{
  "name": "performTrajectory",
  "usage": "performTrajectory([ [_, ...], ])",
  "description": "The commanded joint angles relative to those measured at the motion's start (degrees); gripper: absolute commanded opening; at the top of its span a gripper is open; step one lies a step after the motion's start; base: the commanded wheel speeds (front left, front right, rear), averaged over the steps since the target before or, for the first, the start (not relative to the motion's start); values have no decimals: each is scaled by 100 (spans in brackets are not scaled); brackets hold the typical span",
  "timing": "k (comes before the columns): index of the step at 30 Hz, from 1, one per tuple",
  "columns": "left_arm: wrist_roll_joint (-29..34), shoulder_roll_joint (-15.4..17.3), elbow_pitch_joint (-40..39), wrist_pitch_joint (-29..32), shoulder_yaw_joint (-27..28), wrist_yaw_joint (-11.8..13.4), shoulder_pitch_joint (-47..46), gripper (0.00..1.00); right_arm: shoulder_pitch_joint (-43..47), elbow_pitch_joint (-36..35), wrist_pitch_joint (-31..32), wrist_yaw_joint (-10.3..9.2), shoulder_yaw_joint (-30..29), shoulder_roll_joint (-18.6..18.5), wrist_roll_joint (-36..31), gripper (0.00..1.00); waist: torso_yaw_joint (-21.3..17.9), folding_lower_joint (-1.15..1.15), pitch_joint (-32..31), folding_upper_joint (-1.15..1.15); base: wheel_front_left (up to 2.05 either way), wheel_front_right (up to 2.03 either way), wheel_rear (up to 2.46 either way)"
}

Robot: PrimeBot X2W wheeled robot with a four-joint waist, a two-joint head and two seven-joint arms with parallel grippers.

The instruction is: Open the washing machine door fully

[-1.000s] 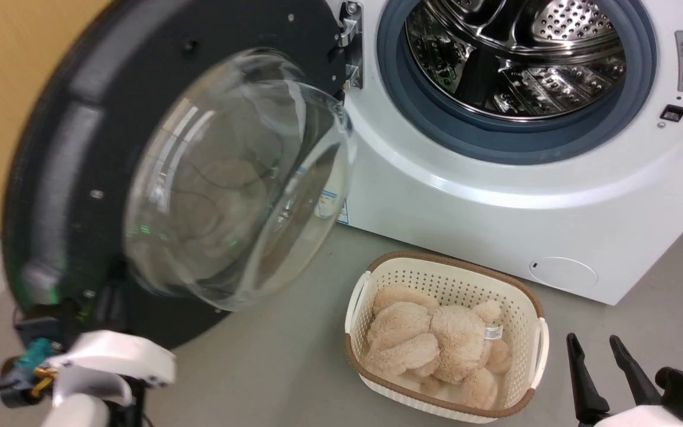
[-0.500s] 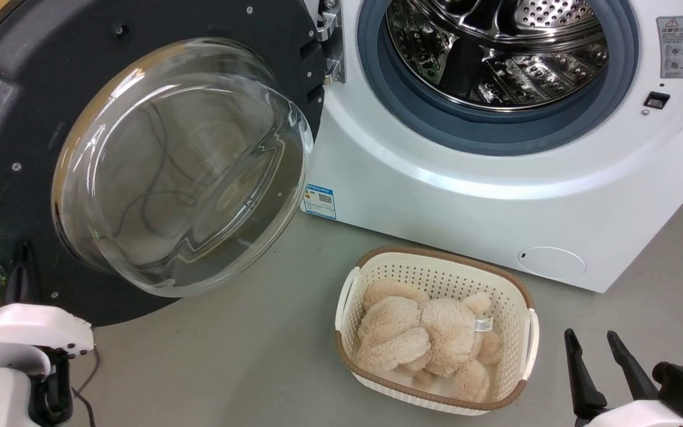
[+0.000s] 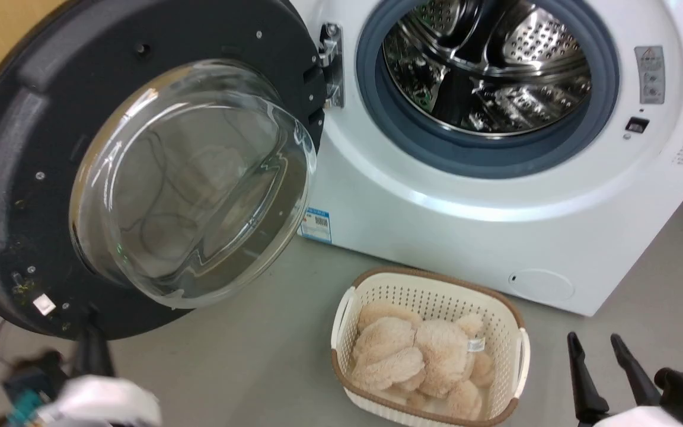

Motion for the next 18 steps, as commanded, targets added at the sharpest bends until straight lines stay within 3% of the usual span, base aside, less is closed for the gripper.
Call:
performTrajectory([
  [1,79,-156,-228,-31,-74,53,284,0,99,-12,-12,3,-1,17,-71,100,-14,0,-104,0,0,0,0],
  [10,387,-603,-921,139,-920,-82,1045,0,201,-119,64,3,-5,17,-154,100,-130,0,-207,0,0,0,0],
  [11,411,-632,-915,186,-1018,-115,1023,17,196,-126,76,3,22,17,-161,100,-178,0,-216,0,0,0,0],
  [12,448,-645,-901,213,-1112,-152,993,47,186,-132,86,3,53,17,-172,100,-237,0,-222,0,0,0,0],
  [13,493,-652,-884,231,-1190,-170,962,85,171,-139,95,3,90,17,-196,100,-311,0,-230,0,0,0,0],
  [14,533,-673,-876,240,-1265,-180,924,100,158,-148,96,3,111,17,-232,100,-377,0,-241,0,0,0,0],
  [18,703,-742,-855,223,-1512,-187,748,100,114,-202,99,3,154,17,-342,100,-674,0,-266,0,0,0,0],
])
